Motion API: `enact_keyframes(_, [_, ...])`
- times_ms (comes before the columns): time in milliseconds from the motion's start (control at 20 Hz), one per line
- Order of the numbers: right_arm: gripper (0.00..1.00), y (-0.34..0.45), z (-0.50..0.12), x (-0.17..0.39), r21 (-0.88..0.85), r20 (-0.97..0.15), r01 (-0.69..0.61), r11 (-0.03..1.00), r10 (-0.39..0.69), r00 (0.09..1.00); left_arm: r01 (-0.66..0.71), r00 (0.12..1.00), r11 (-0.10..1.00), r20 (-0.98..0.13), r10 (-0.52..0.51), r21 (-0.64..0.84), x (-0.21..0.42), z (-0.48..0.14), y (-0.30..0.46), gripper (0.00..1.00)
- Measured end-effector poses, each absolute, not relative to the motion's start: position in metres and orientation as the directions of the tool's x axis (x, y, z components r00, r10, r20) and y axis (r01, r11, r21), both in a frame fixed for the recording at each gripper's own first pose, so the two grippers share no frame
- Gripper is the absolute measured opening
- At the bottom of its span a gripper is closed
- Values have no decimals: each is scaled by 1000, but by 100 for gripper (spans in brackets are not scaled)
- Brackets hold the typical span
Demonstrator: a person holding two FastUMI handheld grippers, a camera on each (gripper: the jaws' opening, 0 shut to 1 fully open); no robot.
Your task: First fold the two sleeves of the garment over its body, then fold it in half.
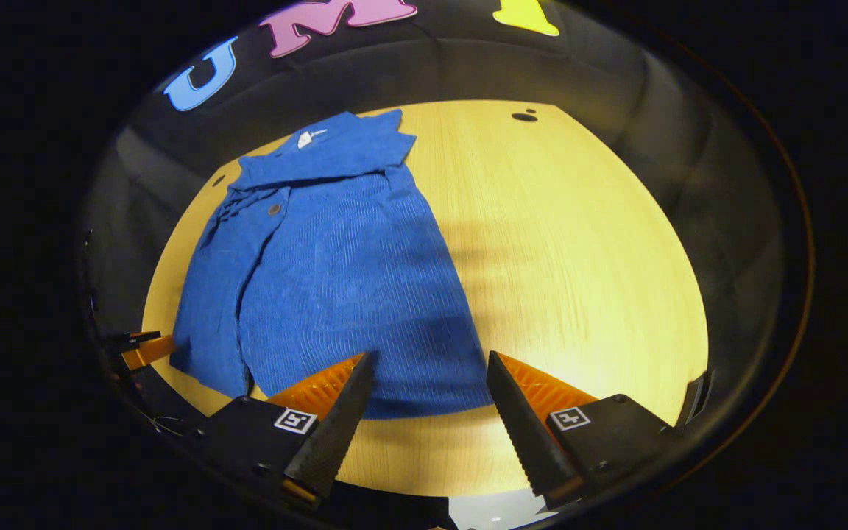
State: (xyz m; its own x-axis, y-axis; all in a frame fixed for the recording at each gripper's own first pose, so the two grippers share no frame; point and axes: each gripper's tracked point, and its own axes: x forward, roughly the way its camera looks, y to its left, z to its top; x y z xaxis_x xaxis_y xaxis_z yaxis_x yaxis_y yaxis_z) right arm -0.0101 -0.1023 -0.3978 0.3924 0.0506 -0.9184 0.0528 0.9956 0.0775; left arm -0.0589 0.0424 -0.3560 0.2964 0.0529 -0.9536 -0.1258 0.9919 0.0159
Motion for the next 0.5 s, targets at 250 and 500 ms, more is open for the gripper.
enact_keyframes(250, [99,-111,-403,-11,38,-915,85,996,1,403,-106,236,994,-971,33,8,-83,-374,36,85])
enact_keyframes(500, [98,-116,-416,-26,8,-928,72,997,-20,372,-84,228,996,-972,50,31,-85,-378,31,86])
